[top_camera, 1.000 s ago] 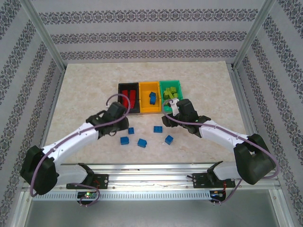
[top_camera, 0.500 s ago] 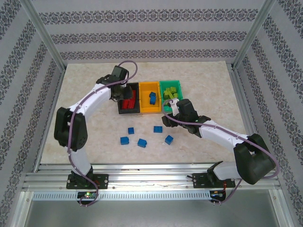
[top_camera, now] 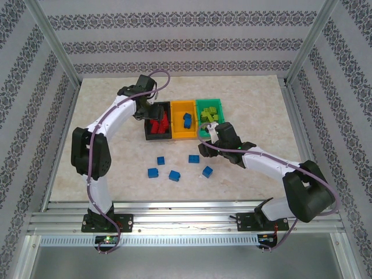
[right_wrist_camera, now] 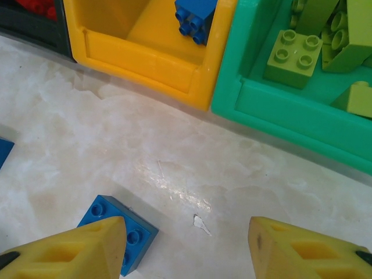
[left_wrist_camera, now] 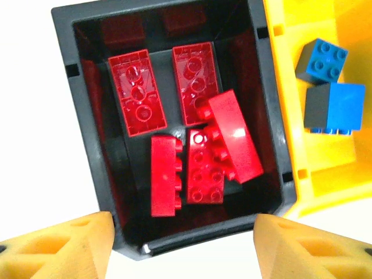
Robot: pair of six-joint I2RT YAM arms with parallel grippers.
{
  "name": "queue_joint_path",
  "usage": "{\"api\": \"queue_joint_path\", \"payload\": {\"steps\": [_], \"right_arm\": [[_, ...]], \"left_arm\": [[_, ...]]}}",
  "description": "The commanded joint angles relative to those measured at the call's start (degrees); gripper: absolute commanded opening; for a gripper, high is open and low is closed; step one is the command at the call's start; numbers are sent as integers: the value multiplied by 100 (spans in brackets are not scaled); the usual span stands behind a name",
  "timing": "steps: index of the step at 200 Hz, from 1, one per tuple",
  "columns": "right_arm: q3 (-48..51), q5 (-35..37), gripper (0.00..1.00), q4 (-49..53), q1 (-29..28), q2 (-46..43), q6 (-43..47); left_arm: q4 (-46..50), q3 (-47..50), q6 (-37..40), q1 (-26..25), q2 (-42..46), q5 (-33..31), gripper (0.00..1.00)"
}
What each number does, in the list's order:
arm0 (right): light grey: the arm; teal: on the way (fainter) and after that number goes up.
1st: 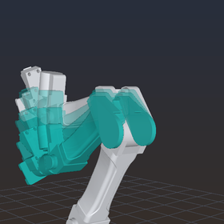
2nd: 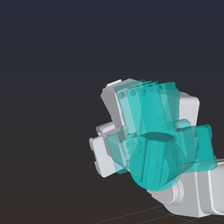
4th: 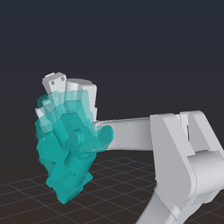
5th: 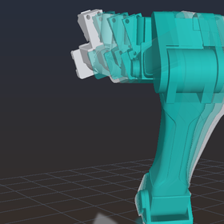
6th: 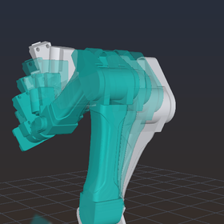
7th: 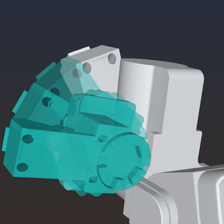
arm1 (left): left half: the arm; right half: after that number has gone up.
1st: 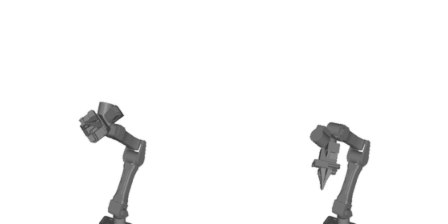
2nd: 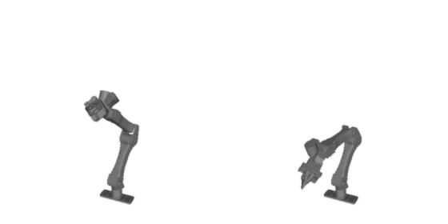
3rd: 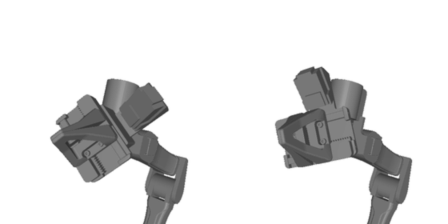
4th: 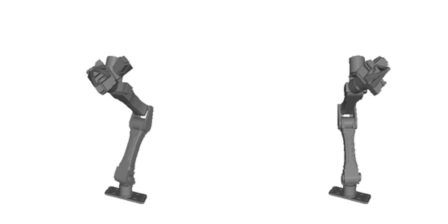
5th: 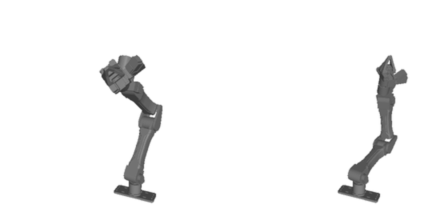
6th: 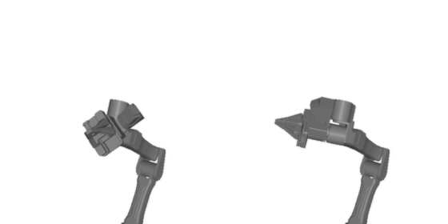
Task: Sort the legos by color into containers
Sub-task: Place the lego in the container, then pick up the lego from the bottom-center of the table.
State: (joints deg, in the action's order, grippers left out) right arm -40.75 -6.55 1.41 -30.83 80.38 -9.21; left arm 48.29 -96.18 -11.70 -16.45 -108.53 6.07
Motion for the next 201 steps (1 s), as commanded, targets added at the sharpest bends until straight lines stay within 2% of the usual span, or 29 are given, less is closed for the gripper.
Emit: {"api": "queue_joint_path", "payload": {"steps": [1,36,63,81,112,156,178,201], "right_arm": [[-100,-86,58,-158,-107,34,-62],[-122,-50,58,-156,-120,136,-45],[-125,-56,58,-152,-120,232,-59],[-151,-85,58,-108,-133,226,-97],[-327,-173,58,319,-160,74,-170],[-462,-618,58,1093,-205,-107,-476],[-506,-847,58,1460,-208,-53,-646],[-636,-847,58,1984,-291,47,-666]], "left_arm": [[379,181,475,221,356,-132,65],[-172,877,537,396,634,36,65],[-328,982,452,464,653,294,64],[-579,1140,302,575,663,718,64],[-597,1148,245,660,500,1074,64],[-486,1101,349,669,549,912,64],[-557,1200,327,660,615,1027,64],[-526,1165,378,663,616,977,64]]}}
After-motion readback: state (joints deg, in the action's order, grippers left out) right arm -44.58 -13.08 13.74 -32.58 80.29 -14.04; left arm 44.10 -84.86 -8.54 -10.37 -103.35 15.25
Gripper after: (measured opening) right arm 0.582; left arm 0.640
